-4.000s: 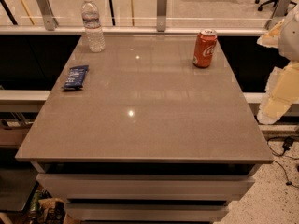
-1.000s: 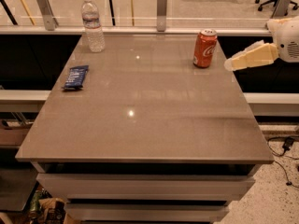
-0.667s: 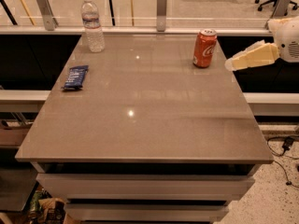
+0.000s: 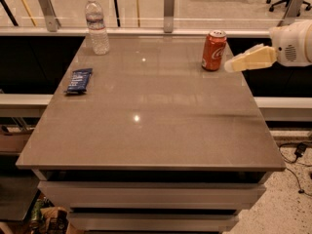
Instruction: Move coke can near rxbar blueberry
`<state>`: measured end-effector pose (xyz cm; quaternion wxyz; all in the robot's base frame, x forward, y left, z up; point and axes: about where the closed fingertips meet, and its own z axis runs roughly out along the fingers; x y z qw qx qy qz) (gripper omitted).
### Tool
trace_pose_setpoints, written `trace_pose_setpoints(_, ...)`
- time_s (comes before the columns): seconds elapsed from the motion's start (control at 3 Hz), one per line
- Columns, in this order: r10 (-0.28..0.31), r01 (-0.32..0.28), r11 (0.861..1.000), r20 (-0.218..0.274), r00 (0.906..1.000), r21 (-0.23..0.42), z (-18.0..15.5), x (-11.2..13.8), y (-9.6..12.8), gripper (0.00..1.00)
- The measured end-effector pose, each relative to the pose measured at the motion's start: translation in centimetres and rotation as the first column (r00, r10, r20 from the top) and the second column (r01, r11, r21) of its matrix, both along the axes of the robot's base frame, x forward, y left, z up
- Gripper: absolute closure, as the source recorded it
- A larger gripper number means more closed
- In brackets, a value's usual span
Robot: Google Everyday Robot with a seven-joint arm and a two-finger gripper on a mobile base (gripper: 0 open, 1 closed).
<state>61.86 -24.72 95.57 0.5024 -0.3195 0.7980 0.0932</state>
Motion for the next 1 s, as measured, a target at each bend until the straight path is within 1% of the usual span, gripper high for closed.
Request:
trace_pose_setpoints(0.33, -0.004, 0.004, 0.999, -0.003, 1.0, 0.039, -1.4, 1.5, 0.3, 0.0)
trace_pose_setpoints(0.67, 0.008, -0.01, 0.996, 0.024, 0.9997, 0.084, -2.7, 3.3, 0.6, 0.0)
trace_pose_setpoints(1.0, 0.035, -0.044, 0.992, 0.074, 0.9966, 0.119, -3.5, 5.0, 0.7, 0.0)
